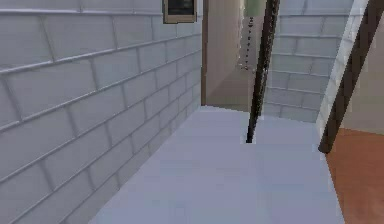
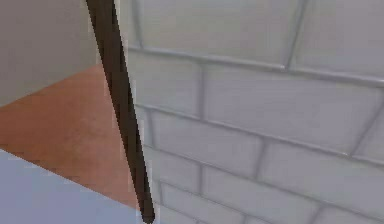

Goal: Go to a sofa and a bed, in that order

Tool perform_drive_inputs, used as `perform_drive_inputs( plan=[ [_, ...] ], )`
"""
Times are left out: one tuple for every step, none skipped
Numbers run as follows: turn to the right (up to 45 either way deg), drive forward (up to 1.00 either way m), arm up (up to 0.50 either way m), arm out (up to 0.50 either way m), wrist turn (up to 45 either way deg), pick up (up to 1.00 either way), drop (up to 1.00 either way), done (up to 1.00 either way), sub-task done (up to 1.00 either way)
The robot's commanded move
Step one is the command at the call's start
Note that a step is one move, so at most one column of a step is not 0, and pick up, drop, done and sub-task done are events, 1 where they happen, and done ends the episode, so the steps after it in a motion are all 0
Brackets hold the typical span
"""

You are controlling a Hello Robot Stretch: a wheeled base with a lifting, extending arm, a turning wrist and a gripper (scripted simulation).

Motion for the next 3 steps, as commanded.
perform_drive_inputs(
  plan=[
    [6.0, 0.0, 0.0, 0.0, 0.0, 0.0, 0.0, 0.0, 0.0],
    [0.0, 1.0, 0.0, 0.0, 0.0, 0.0, 0.0, 0.0, 0.0],
    [3.0, 0.0, 0.0, 0.0, 0.0, 0.0, 0.0, 0.0, 0.0]
  ],
)
